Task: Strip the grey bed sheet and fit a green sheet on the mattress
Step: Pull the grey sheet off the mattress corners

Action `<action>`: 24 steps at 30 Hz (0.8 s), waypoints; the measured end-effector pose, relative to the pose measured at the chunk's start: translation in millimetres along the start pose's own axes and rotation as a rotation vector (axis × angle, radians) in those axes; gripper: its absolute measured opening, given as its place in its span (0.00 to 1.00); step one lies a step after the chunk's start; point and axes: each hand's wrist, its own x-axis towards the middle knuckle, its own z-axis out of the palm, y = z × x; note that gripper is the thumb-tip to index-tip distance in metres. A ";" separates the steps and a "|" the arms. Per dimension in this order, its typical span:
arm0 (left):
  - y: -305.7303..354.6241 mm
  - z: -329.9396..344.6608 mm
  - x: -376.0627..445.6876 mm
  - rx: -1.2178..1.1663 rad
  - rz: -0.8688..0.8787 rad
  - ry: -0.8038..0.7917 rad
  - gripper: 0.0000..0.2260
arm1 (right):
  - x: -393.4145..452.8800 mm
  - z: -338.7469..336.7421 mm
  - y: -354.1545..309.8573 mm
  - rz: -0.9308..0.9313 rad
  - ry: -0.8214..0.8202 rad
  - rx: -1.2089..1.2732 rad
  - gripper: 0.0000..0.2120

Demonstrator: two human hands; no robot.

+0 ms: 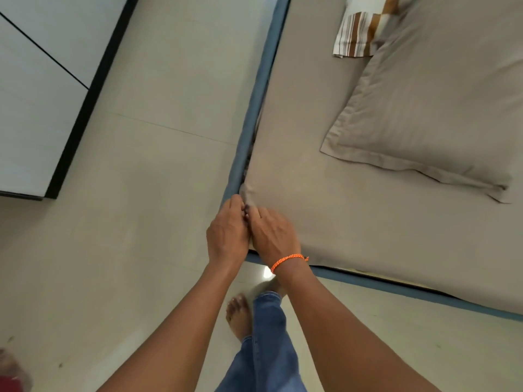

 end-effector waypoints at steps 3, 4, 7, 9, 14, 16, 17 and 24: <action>-3.4 -5.1 5.1 -0.026 0.042 0.002 0.07 | 5.9 -8.6 10.6 -0.089 -0.029 -0.065 0.11; -3.1 -4.9 5.8 -0.049 0.051 0.004 0.08 | 7.4 -11.1 15.9 -0.115 -0.015 -0.081 0.11; 2.0 -3.7 7.9 -0.106 0.114 0.025 0.07 | 12.3 -19.1 32.5 -0.212 0.017 -0.135 0.05; 12.9 0.0 13.0 -0.106 0.145 0.027 0.06 | 14.6 -25.6 46.8 -0.309 -0.006 -0.213 0.09; 55.9 8.3 36.8 -0.161 0.149 0.035 0.05 | 45.2 -47.3 95.2 -0.333 0.053 -0.305 0.12; 93.6 17.7 52.7 -0.185 0.222 0.001 0.05 | 59.5 -59.9 125.0 -0.305 0.077 -0.283 0.09; 116.6 24.1 61.1 -0.202 0.244 -0.026 0.06 | 64.1 -66.8 142.4 -0.296 0.067 -0.301 0.06; 152.7 48.4 83.6 -0.295 0.102 -0.069 0.05 | 79.8 -57.1 192.6 -0.174 0.004 -0.345 0.04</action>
